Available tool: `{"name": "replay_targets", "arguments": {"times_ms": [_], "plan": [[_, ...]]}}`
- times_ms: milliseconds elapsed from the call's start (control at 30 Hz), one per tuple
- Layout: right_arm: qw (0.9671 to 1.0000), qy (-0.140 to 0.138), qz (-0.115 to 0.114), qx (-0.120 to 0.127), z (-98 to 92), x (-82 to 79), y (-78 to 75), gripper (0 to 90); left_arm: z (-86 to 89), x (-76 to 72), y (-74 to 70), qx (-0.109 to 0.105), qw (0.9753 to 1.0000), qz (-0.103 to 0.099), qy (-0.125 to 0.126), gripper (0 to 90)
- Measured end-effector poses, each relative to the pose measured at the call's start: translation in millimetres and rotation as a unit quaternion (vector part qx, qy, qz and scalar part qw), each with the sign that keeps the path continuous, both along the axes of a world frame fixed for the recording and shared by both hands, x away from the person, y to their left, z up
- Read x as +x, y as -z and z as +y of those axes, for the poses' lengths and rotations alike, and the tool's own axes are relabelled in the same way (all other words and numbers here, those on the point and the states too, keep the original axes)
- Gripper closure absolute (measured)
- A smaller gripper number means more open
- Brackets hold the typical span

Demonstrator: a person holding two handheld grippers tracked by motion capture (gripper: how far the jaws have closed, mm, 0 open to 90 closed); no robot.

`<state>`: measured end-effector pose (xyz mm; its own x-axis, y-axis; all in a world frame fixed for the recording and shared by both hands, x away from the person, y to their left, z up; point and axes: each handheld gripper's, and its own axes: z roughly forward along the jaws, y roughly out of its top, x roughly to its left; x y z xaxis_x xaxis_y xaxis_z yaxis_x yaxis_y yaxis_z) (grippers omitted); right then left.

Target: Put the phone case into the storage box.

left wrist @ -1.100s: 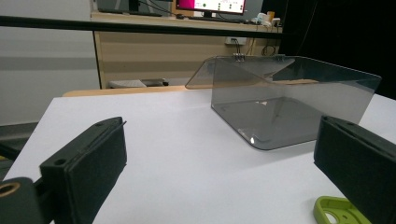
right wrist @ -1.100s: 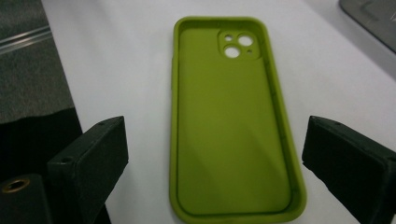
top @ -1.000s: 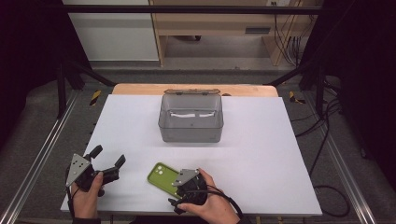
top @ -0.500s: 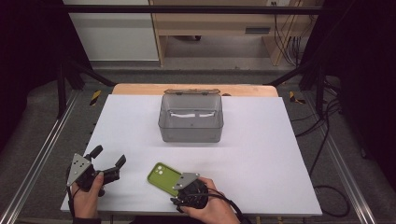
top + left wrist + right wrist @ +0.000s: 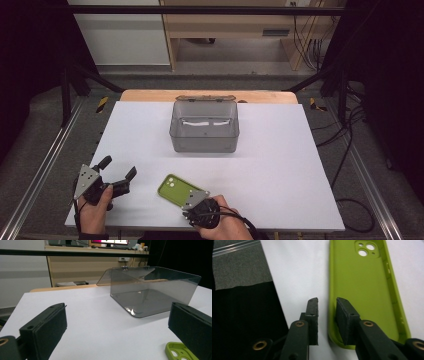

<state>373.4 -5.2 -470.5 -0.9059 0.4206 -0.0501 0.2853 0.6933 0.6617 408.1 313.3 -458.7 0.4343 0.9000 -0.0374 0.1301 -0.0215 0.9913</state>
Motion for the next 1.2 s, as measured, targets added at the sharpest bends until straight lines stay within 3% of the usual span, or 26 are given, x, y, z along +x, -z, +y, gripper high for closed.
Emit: {"name": "replay_targets", "arguments": {"times_ms": [500,533,700,1000,1200], "plan": [[0.9974,0.005,-0.065,-0.032,6.2,-12.3,2.9,78.9,-3.2,-0.3,0.2,0.008,1.0000,0.001,0.005,2.1],[0.9965,0.005,-0.077,-0.031,6.3,-14.4,4.5,79.6,-3.4,-0.5,0.1,0.008,1.0000,0.001,0.005,2.1],[0.9959,0.010,-0.087,-0.025,4.4,-14.9,6.1,84.8,-3.7,-0.5,0.1,0.009,0.9999,0.001,0.006,2.2],[0.9970,0.018,-0.075,-0.006,1.4,-13.8,7.0,87.1,-3.9,-0.3,0.4,0.011,0.9999,0.003,0.005,2.2],[0.9985,0.028,-0.031,0.034,-5.7,-6.8,7.7,87.9,-4.1,-0.4,-0.1,0.010,0.9999,0.005,0.004,2.3]]}}
